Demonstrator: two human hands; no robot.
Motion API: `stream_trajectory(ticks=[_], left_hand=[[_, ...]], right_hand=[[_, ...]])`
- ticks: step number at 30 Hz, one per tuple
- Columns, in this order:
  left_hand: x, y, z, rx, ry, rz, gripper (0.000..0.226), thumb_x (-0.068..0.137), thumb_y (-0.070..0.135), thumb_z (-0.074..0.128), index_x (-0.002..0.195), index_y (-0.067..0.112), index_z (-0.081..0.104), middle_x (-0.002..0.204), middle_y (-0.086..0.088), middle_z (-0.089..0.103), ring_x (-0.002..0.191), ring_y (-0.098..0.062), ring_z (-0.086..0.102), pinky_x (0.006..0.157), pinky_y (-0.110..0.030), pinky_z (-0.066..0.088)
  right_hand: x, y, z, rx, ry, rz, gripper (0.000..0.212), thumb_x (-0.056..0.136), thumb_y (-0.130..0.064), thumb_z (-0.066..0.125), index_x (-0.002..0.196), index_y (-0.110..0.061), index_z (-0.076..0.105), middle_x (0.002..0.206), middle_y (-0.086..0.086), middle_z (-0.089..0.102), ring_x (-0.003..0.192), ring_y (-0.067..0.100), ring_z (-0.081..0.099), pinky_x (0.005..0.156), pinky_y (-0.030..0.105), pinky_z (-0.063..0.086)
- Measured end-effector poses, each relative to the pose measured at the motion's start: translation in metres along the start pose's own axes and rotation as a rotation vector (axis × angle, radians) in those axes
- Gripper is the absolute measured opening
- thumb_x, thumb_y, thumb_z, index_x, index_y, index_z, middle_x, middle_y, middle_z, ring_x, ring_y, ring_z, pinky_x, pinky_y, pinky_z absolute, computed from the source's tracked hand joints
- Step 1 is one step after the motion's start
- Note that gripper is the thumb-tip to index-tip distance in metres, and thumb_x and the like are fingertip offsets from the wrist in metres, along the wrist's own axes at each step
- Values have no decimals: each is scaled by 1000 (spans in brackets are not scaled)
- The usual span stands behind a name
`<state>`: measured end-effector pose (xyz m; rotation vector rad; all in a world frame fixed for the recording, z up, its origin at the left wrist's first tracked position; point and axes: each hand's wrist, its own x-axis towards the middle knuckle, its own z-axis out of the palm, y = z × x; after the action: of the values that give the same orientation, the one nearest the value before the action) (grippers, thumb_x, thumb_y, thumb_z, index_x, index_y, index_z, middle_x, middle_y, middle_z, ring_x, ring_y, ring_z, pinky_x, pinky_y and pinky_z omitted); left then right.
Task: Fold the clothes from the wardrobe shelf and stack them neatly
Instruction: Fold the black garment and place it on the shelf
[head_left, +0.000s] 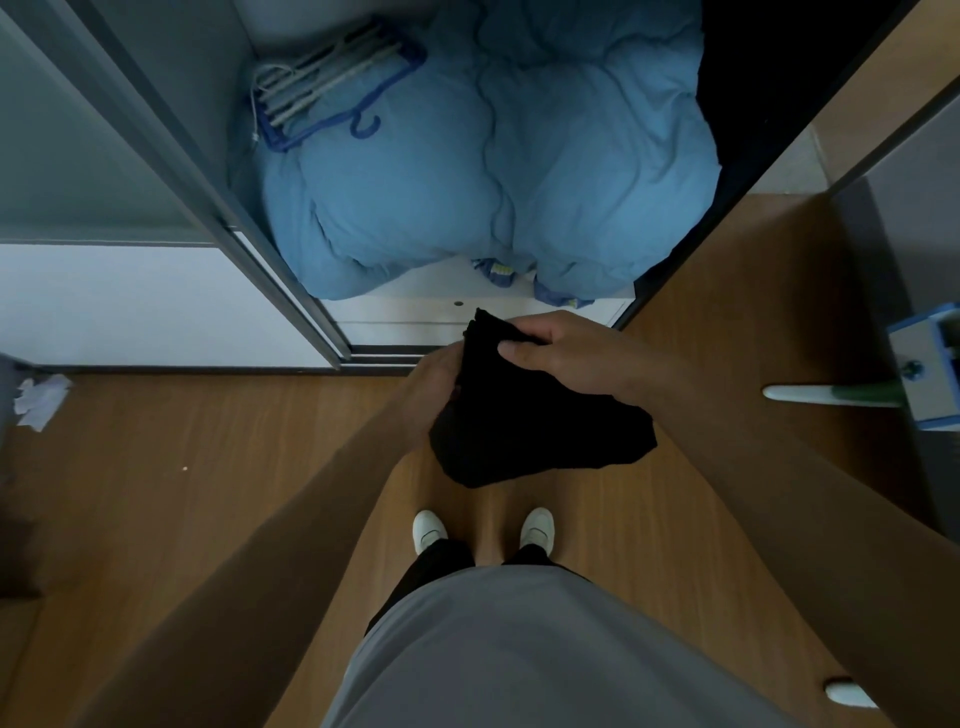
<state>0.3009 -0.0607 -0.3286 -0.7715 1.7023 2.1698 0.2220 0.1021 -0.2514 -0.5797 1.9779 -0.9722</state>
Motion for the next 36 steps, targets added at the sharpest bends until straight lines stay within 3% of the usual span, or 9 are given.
stream_trajectory(ticks=[5, 9, 13, 17, 20, 23, 26, 31, 36], left_hand=[[-5, -2, -17, -98, -337, 140, 51, 95, 59, 38, 135, 32, 53, 140, 7, 59, 132, -10, 52, 106, -23, 45], [-13, 5, -10, 228, -331, 116, 48, 77, 66, 69, 113, 34, 68, 116, 8, 73, 115, -13, 65, 92, -22, 51], [-9, 8, -2, 494, -333, 64, 54, 65, 68, 73, 105, 33, 69, 104, 8, 75, 102, -11, 70, 94, -33, 54], [-14, 19, 1, 329, -237, 147, 37, 77, 59, 72, 95, 26, 75, 96, 1, 77, 94, -16, 73, 76, -22, 55], [-15, 27, -1, 139, -120, 209, 28, 86, 47, 70, 93, 22, 78, 99, -5, 77, 95, -20, 73, 77, -24, 56], [-13, 33, -6, 37, -80, 189, 38, 88, 45, 68, 109, 13, 74, 110, -10, 75, 104, -22, 71, 84, -26, 57], [-12, 37, -10, -25, -59, 131, 36, 91, 43, 67, 111, 14, 72, 112, -7, 75, 107, -20, 70, 82, -22, 56], [-13, 36, -18, 96, -129, 41, 46, 93, 49, 62, 123, 16, 67, 121, -5, 72, 114, -20, 67, 99, -31, 49], [-16, 45, -13, -50, -170, 1, 48, 93, 46, 62, 130, 16, 61, 127, -3, 69, 119, -21, 64, 100, -32, 50]], right_hand=[[-5, -10, -10, -27, 22, -10, 13, 100, -40, 56, 104, -50, 63, 91, -31, 69, 89, -12, 63, 81, 7, 46], [-2, -16, -18, -74, 172, -45, 21, 97, -30, 64, 113, -21, 72, 105, -3, 74, 98, 10, 68, 86, 20, 50], [2, -24, -28, -97, 284, -9, 22, 88, -25, 73, 102, -8, 77, 98, 13, 76, 80, 11, 66, 75, 24, 50], [-2, -32, -51, 336, 379, 20, 29, 89, -37, 72, 109, -17, 76, 103, 2, 77, 89, 9, 72, 79, 16, 55], [-13, -11, -62, 566, 282, 148, 38, 81, -62, 69, 94, -28, 78, 99, -2, 78, 84, 9, 75, 64, 20, 58], [-21, 19, -52, 548, 115, 238, 59, 72, -77, 62, 114, -36, 68, 114, -10, 74, 100, 9, 72, 80, 27, 56], [-21, 28, -42, 430, 45, 245, 57, 77, -60, 72, 120, -23, 68, 110, -3, 76, 100, 12, 72, 83, 29, 59], [-12, 19, -60, 608, 338, 156, 18, 83, -13, 77, 100, -8, 72, 90, 3, 78, 78, 14, 75, 63, 21, 57], [-9, 31, -56, 1040, 319, 10, 32, 91, -52, 63, 99, -23, 75, 99, 0, 75, 92, 14, 70, 86, 33, 55]])
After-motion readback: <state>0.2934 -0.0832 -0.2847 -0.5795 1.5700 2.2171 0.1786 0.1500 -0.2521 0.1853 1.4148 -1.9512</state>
